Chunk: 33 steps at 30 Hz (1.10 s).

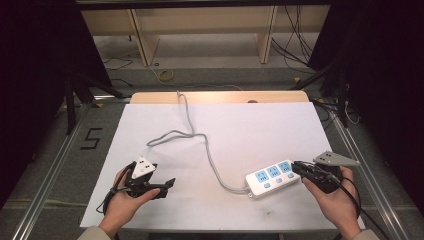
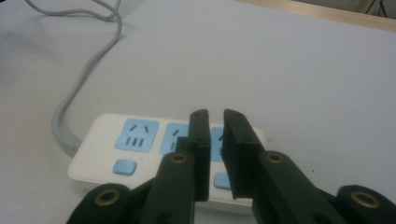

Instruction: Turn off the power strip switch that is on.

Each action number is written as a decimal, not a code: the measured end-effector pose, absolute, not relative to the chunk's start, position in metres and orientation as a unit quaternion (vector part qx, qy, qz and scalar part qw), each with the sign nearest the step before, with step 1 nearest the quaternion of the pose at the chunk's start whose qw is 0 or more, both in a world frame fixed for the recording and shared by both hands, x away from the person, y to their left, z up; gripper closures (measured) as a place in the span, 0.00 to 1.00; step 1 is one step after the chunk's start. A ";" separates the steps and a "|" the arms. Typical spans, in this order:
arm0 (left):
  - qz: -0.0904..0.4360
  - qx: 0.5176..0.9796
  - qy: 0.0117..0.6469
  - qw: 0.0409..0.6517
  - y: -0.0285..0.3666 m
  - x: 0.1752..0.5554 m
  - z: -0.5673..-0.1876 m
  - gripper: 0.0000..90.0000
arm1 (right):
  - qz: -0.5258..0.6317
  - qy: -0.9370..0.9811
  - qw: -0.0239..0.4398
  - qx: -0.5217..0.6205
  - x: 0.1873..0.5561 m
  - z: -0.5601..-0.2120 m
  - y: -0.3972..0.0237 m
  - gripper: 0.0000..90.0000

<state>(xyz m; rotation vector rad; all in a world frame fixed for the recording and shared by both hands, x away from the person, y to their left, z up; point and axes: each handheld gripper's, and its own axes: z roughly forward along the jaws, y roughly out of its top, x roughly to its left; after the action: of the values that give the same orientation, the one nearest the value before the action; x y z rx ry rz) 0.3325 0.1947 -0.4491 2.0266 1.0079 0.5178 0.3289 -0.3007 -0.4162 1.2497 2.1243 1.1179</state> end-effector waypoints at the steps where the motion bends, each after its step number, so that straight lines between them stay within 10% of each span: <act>1: 0.204 0.801 0.398 0.399 0.195 0.332 -0.449 0.21 | 0.403 0.766 0.216 0.451 0.329 -0.416 -0.301 0.94; 33: 0.200 0.804 0.396 0.397 0.191 0.333 -0.451 0.21 | 0.358 0.791 0.181 0.461 0.350 -0.389 -0.285 1.00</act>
<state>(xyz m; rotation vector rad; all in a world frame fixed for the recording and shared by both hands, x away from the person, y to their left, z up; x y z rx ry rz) 0.3326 0.1911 -0.4506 2.0361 1.0035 0.5076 0.3498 -0.2845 -0.3891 1.3032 2.2344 1.0115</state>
